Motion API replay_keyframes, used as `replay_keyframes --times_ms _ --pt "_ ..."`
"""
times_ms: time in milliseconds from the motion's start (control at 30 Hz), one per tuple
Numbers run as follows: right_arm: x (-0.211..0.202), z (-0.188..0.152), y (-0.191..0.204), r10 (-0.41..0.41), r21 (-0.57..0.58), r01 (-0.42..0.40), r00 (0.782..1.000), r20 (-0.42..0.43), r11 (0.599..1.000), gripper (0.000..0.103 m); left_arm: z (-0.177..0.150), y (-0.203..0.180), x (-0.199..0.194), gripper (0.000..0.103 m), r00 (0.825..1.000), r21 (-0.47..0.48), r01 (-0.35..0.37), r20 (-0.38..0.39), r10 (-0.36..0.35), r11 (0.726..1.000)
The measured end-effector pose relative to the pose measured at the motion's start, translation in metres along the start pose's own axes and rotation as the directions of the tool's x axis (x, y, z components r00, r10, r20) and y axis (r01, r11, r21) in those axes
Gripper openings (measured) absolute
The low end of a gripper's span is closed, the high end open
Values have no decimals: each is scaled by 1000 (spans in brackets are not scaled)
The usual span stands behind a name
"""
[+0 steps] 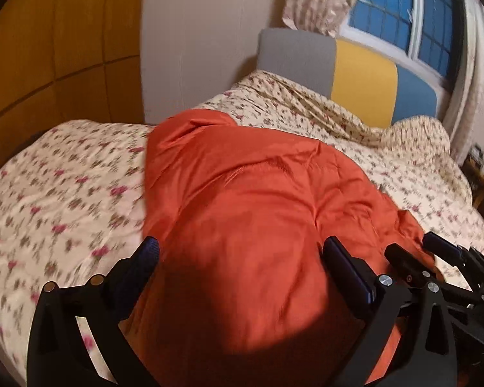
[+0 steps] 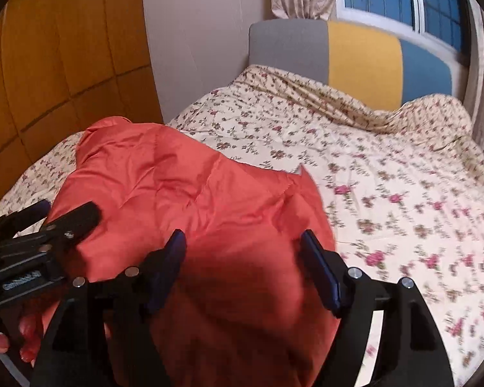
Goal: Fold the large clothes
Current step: 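Lower the folded bundle onto the bed with both tools, then open both tools and withdraw them from the folded jacket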
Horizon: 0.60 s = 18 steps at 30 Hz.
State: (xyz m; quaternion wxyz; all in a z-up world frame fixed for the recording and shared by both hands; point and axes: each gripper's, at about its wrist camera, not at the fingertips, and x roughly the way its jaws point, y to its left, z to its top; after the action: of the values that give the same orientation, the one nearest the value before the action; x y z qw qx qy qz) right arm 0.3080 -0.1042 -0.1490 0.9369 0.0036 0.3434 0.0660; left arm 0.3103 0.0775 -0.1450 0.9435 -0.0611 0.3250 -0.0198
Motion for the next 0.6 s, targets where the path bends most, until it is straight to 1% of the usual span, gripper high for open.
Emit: replay_keyframes --times_ms 33,67,100,200,333,433,500,600 --pt "-10 -3 1 -5 1 5 1000 3 1000 79 -4 2 -7 100 1000 -12 -10 6 10 1000" --pt "-18 -5 2 0 5 0 1000 9 1000 88 -8 4 -16 100 1000 -20 -29 13 29 999" --pt "-28 -9 1 9 9 -10 1000 20 1000 93 -11 5 -23 100 999 -20 -52 14 52 998" --pt "-53 -17 3 21 11 -21 999 33 1000 101 -26 8 -48 100 991 7 -130 19 130 991" --pt "-82 -30 1 58 51 -60 998 28 997 101 -42 11 -78 100 981 39 -191 51 189 981" --pt "-98 -41 -3 50 82 -51 999 15 995 101 -52 16 -103 100 979 33 -191 84 187 981" --pt "-113 -50 -5 39 108 -42 999 28 993 101 -58 18 -120 100 976 27 -198 102 195 980" --pt "-134 -66 -8 34 132 -41 998 52 990 101 -66 14 -139 100 973 45 -207 114 200 977"
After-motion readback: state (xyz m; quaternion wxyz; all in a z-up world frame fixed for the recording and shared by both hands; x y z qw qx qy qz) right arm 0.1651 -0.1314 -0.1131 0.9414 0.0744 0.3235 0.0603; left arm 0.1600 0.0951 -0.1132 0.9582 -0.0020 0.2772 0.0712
